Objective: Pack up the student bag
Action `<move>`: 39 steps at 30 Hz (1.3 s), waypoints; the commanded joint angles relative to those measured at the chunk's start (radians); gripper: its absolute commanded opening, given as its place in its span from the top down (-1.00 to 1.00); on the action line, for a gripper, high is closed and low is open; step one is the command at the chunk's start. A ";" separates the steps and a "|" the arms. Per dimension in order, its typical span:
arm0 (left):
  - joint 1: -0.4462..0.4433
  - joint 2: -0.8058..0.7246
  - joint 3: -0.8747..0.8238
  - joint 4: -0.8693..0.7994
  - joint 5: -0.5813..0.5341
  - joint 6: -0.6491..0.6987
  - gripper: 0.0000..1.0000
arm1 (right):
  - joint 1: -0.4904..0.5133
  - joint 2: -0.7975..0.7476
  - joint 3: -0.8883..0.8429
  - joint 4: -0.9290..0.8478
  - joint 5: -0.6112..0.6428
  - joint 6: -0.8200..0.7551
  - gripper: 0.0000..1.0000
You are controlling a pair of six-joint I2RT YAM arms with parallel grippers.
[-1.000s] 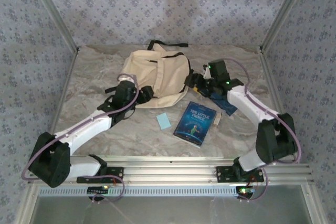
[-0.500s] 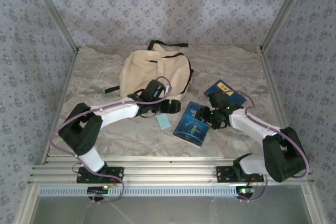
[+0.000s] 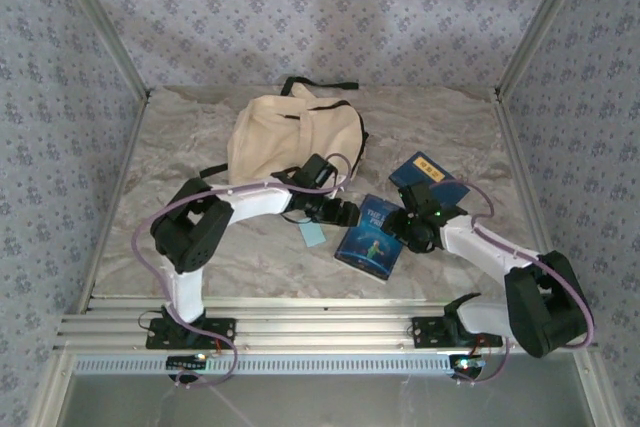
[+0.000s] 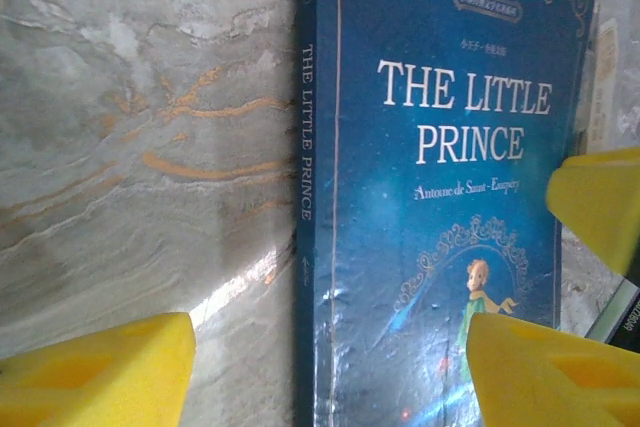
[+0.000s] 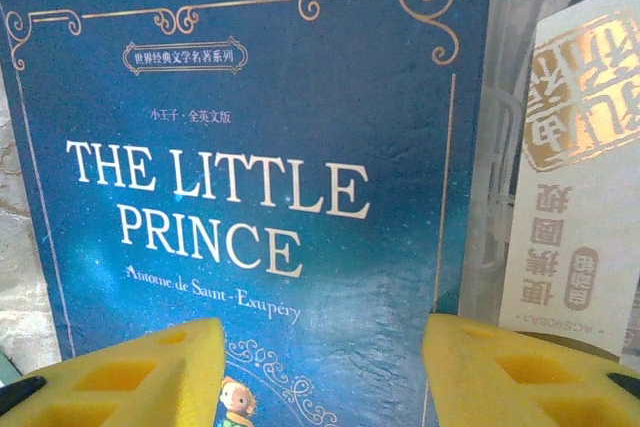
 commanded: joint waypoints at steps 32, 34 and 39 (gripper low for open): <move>-0.027 0.012 0.039 0.265 0.247 -0.275 -0.16 | -0.042 0.181 -0.042 0.141 -0.061 -0.021 0.02; -0.027 -0.001 0.040 0.260 0.248 -0.274 -0.11 | -0.042 0.175 -0.043 0.134 -0.055 -0.022 0.02; -0.032 -0.039 0.038 0.256 0.246 -0.270 -0.05 | -0.045 0.168 -0.042 0.131 -0.047 -0.027 0.03</move>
